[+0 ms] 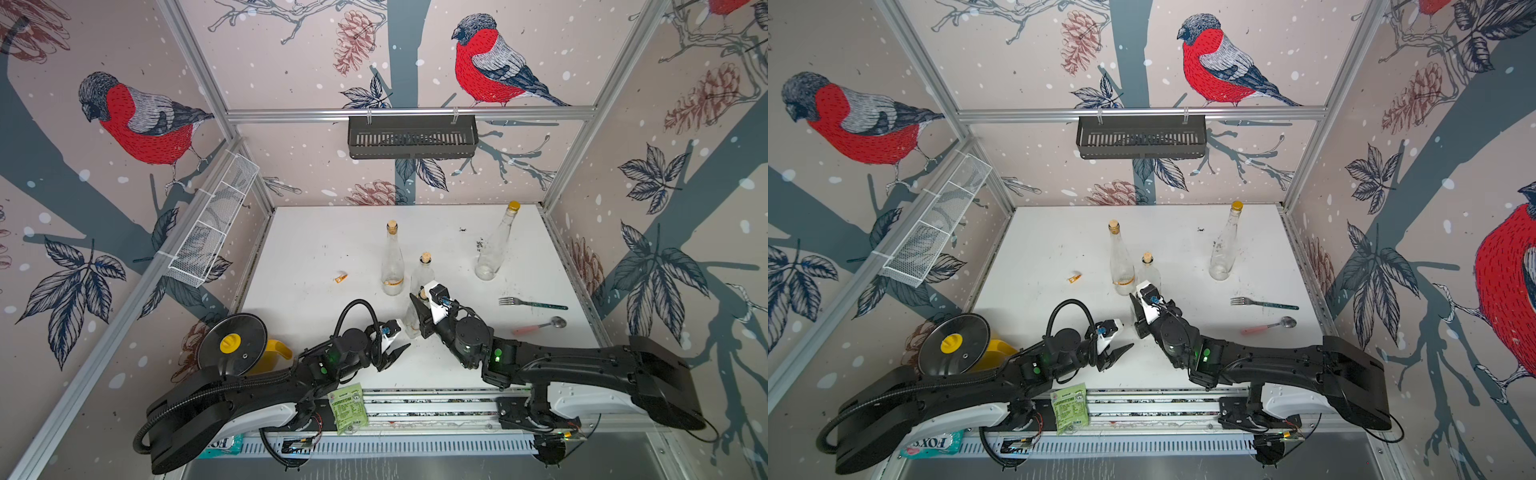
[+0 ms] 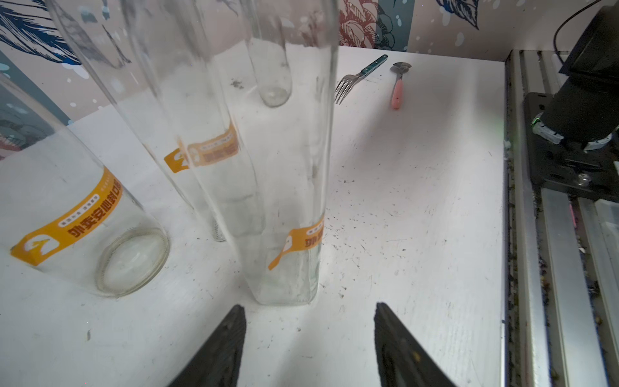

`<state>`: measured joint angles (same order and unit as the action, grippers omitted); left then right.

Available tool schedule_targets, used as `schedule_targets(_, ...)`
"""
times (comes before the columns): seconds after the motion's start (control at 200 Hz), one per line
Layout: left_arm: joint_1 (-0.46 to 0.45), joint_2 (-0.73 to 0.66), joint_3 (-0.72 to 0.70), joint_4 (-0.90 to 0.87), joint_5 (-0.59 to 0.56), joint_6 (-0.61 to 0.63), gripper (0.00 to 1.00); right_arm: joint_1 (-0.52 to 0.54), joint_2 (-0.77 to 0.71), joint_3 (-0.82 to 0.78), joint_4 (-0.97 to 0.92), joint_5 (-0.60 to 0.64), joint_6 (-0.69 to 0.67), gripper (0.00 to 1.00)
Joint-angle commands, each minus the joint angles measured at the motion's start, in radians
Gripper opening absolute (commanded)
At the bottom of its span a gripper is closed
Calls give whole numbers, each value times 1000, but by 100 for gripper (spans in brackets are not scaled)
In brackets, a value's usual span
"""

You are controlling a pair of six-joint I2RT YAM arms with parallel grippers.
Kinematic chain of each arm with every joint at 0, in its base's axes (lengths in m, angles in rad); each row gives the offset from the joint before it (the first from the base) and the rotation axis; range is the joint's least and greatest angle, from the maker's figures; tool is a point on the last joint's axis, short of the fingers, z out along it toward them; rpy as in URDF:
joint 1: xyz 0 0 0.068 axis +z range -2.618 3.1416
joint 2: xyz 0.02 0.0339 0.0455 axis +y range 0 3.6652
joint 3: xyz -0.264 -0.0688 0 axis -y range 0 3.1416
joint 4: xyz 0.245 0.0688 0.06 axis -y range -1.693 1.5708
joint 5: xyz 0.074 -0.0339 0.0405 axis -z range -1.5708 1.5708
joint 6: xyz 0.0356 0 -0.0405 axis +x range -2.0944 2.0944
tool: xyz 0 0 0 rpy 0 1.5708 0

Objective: Remove the label from the bottle
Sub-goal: Tear open the label from the bottle.

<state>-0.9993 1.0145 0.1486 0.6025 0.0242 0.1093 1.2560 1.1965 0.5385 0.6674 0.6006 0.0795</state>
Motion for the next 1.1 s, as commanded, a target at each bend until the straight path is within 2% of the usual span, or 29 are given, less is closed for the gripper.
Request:
schedule_targets(0.0,-1,25,13,96,-21,27,58,5,-13,-5,69,-27,-10,0)
schedule_targets(0.12,-1,42,5,137,-17,44,50,8,-20,-14,76,-47,-14,0)
schedule_targets(0.25,-1,47,3,154,-12,56,46,11,-20,-13,79,-65,-20,0)
schedule_targets(0.455,1,53,6,154,-8,61,35,11,-10,-9,89,-75,-27,0)
schedule_targets(1.096,2,88,25,142,-14,66,11,11,1,3,86,-72,-30,0)
